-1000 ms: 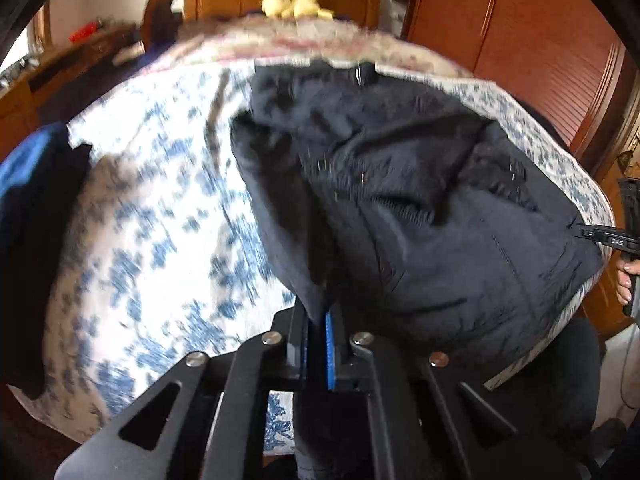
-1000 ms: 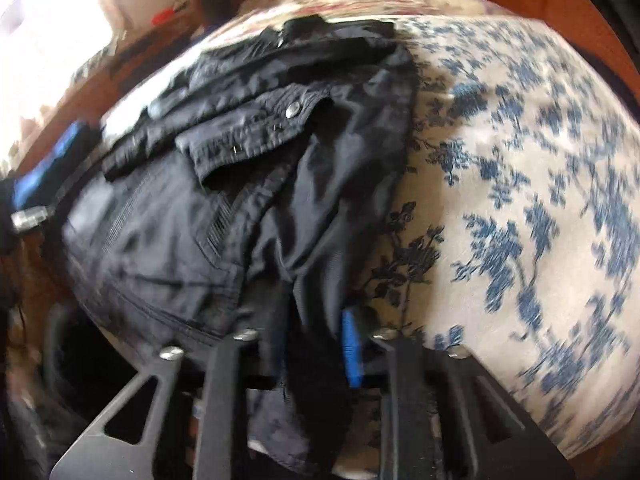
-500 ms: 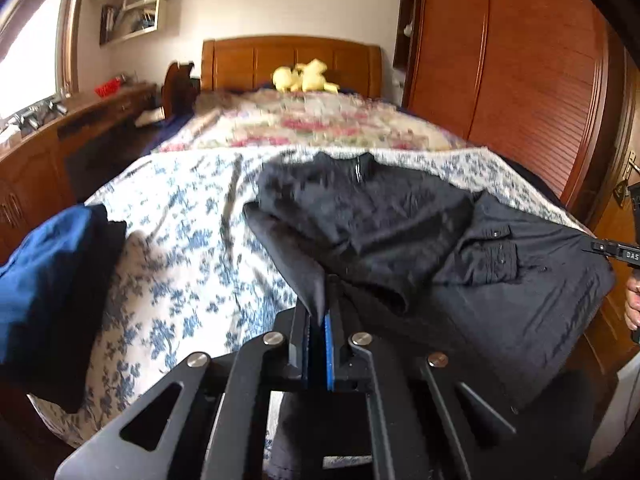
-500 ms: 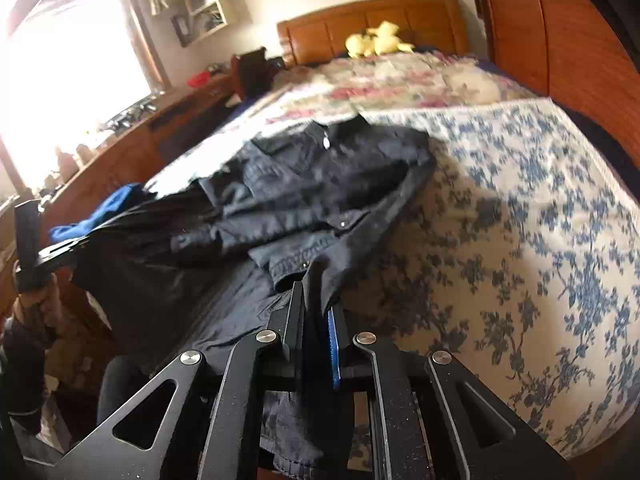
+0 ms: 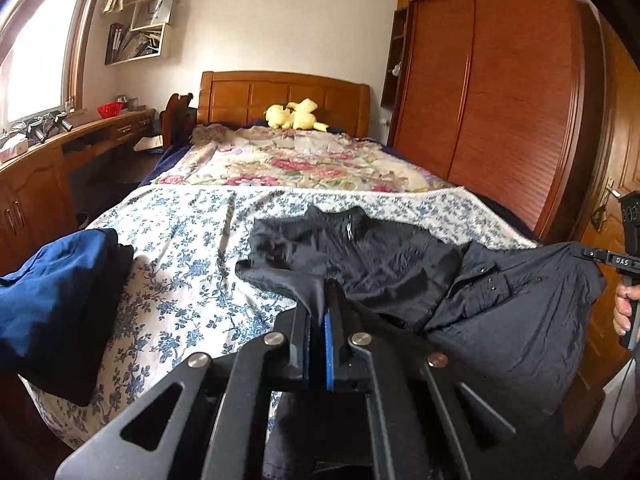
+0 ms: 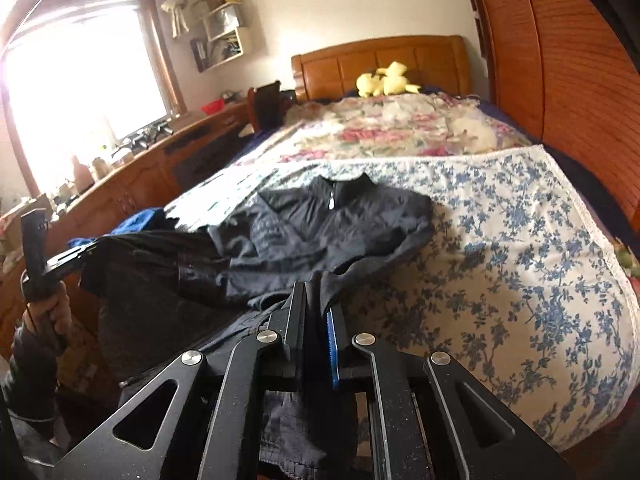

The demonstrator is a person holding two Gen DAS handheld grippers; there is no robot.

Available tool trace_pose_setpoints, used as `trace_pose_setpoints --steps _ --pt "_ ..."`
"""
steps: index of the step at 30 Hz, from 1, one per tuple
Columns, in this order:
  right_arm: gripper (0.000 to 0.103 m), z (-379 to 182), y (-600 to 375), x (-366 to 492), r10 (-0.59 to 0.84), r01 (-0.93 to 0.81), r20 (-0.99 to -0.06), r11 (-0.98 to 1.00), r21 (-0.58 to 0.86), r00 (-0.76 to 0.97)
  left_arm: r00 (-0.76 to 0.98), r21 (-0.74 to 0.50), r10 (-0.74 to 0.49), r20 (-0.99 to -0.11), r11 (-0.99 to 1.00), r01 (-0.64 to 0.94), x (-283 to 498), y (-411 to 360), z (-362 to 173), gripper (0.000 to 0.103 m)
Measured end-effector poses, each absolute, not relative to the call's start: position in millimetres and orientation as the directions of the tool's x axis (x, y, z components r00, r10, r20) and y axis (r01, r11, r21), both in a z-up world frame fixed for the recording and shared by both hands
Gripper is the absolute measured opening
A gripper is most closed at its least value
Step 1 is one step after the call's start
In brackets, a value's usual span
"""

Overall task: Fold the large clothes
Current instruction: 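Lift the hem with both tools, fold it over toward the collar, open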

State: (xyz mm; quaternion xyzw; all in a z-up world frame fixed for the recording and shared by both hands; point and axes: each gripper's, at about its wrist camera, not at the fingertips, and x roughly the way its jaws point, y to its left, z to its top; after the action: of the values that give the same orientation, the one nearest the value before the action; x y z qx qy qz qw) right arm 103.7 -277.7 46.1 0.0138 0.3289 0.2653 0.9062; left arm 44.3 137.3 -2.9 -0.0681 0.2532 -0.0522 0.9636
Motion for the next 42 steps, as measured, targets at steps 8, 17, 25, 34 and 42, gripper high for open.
trace_pose_setpoints --steps 8,17,25,34,42 --pt "0.006 73.3 -287.0 73.3 0.51 -0.483 -0.531 0.852 0.203 0.677 0.89 -0.179 -0.159 -0.427 0.98 0.089 11.3 141.1 17.1 0.002" --pt "0.006 78.3 -291.5 59.9 0.51 -0.489 -0.521 0.851 0.192 0.684 0.877 -0.169 -0.143 -0.46 0.983 0.072 16.0 143.0 10.6 0.003" --pt "0.006 53.9 -282.3 96.7 0.491 -0.493 -0.551 0.855 0.16 0.675 0.862 -0.133 -0.106 -0.496 0.99 0.046 61.9 140.7 4.6 0.003" --pt "0.006 41.5 -276.9 207.1 0.48 -0.497 -0.545 0.858 0.129 0.688 0.861 -0.095 -0.066 -0.505 0.995 0.021 177.8 153.9 3.1 0.003" --pt "0.006 13.2 -259.1 341.6 0.382 -0.433 -0.584 0.899 0.057 0.716 0.843 -0.078 -0.047 -0.536 0.997 0.006 293.3 177.2 -14.3 0.003"
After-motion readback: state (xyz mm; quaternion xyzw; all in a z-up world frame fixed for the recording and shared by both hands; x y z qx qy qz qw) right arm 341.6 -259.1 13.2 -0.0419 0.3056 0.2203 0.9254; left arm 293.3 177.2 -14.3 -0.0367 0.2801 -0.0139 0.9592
